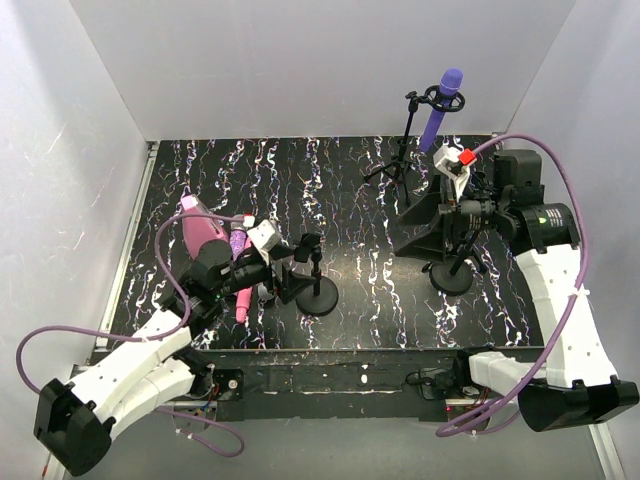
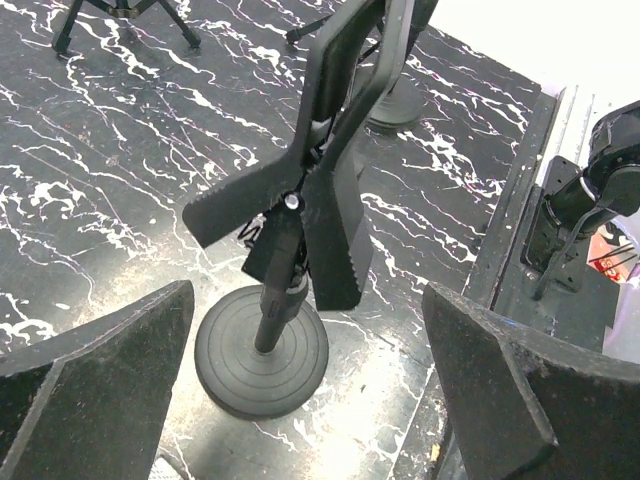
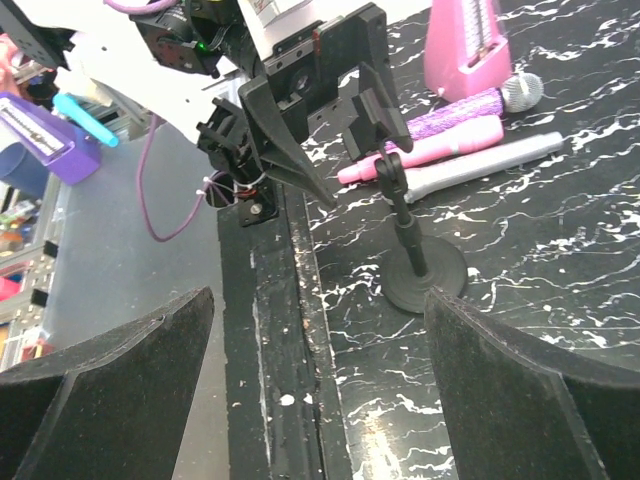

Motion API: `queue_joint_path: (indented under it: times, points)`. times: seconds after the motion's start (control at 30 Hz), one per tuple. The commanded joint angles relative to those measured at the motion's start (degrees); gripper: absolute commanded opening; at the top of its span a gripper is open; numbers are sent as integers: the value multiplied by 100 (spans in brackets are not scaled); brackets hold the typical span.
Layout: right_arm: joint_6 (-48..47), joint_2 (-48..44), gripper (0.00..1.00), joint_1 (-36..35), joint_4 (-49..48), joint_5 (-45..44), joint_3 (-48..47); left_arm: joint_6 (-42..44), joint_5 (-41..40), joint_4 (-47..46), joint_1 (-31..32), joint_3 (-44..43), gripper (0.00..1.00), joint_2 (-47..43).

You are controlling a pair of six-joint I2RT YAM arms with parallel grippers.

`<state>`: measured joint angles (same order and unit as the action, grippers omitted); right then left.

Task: Attach the microphones to the stand

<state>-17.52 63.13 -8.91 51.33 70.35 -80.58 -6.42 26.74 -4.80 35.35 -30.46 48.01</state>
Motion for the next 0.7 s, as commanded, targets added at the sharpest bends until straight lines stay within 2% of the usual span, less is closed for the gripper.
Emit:
queue_joint_path:
  times: [0.0,0.37,0.67]
  points:
    - [169,76,92,-313,140,-47,-257,-175,-274,444,-28,-66,98,-406]
    - [565,32,92,-603,-123,-3,15,-712,-644,1050,-29,-258,98,-1065]
    - [714,32,92,-770,-307,40,253,-396,-495,1753,-29,-514,98,-1338]
